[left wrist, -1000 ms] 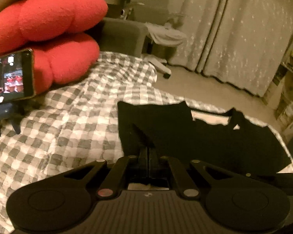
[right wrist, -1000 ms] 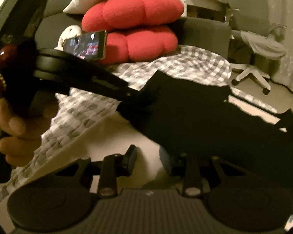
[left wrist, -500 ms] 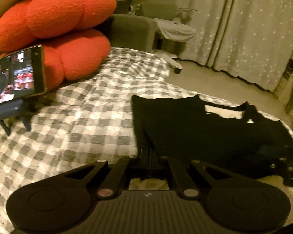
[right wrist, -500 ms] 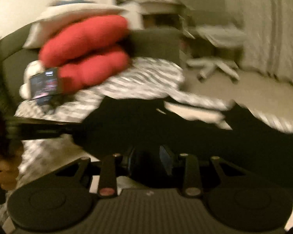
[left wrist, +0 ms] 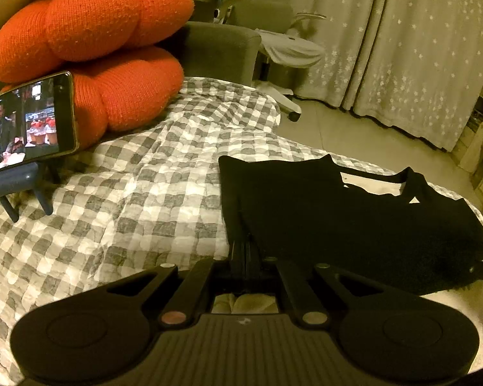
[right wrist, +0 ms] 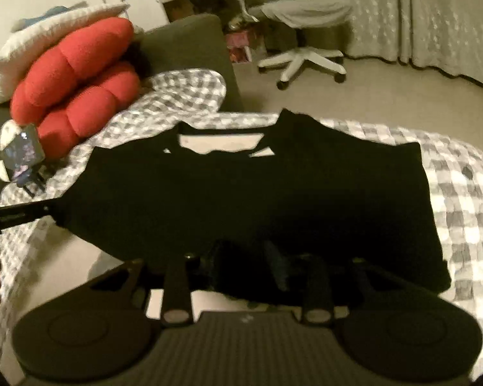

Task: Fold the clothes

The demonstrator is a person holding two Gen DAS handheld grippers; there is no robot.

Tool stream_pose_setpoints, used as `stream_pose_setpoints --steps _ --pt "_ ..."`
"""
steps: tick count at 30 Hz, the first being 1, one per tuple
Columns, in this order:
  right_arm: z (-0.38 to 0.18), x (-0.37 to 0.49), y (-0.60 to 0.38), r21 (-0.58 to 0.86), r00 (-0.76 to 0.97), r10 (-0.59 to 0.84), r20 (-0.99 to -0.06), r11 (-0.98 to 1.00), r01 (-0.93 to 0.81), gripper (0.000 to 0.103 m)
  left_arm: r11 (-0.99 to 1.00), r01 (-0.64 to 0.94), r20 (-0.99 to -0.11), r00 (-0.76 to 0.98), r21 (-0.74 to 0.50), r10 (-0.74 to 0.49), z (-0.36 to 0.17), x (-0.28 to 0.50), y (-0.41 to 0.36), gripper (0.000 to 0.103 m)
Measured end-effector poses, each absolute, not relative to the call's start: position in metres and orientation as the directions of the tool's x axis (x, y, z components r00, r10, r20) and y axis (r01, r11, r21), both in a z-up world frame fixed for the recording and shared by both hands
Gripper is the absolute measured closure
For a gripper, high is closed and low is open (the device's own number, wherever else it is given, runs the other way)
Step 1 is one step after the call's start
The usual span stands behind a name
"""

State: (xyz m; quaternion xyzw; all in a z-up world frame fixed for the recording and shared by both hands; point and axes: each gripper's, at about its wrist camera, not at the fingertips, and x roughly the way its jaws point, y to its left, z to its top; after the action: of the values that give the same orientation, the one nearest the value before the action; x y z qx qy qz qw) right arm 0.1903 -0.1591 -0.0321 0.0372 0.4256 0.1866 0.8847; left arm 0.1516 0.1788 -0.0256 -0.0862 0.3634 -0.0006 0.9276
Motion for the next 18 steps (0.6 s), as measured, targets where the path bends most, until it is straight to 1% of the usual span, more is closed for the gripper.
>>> stream_pose_setpoints --steps 3,5,9,12,18 --pt "-0.025 0.192 -0.171 0.218 0.592 0.346 -0.728 0.935 -0.279 0.070 0.985 -0.064 -0.675 0.735 -0.160 -0.062 -0.026 0.151 0.180 0.100" --pt "-0.029 0.194 -0.181 0.214 0.587 0.325 -0.741 0.944 -0.252 0.069 0.985 -0.066 -0.675 0.735 -0.160 -0.060 -0.026 0.151 0.180 0.099" --pt "-0.030 0.193 -0.195 0.197 0.593 0.292 -0.750 0.955 -0.221 0.071 0.986 -0.065 -0.676 0.735 -0.152 -0.055 -0.027 0.151 0.179 0.099" --pt "-0.028 0.192 -0.209 0.183 0.607 0.258 -0.751 0.966 -0.185 0.068 0.987 -0.065 -0.676 0.735 -0.150 -0.054 -0.027 0.151 0.179 0.099" --pt "-0.031 0.190 -0.226 0.170 0.606 0.235 -0.760 0.972 -0.163 0.069 0.986 -0.067 -0.677 0.734 -0.153 -0.055 -0.027 0.152 0.180 0.099"
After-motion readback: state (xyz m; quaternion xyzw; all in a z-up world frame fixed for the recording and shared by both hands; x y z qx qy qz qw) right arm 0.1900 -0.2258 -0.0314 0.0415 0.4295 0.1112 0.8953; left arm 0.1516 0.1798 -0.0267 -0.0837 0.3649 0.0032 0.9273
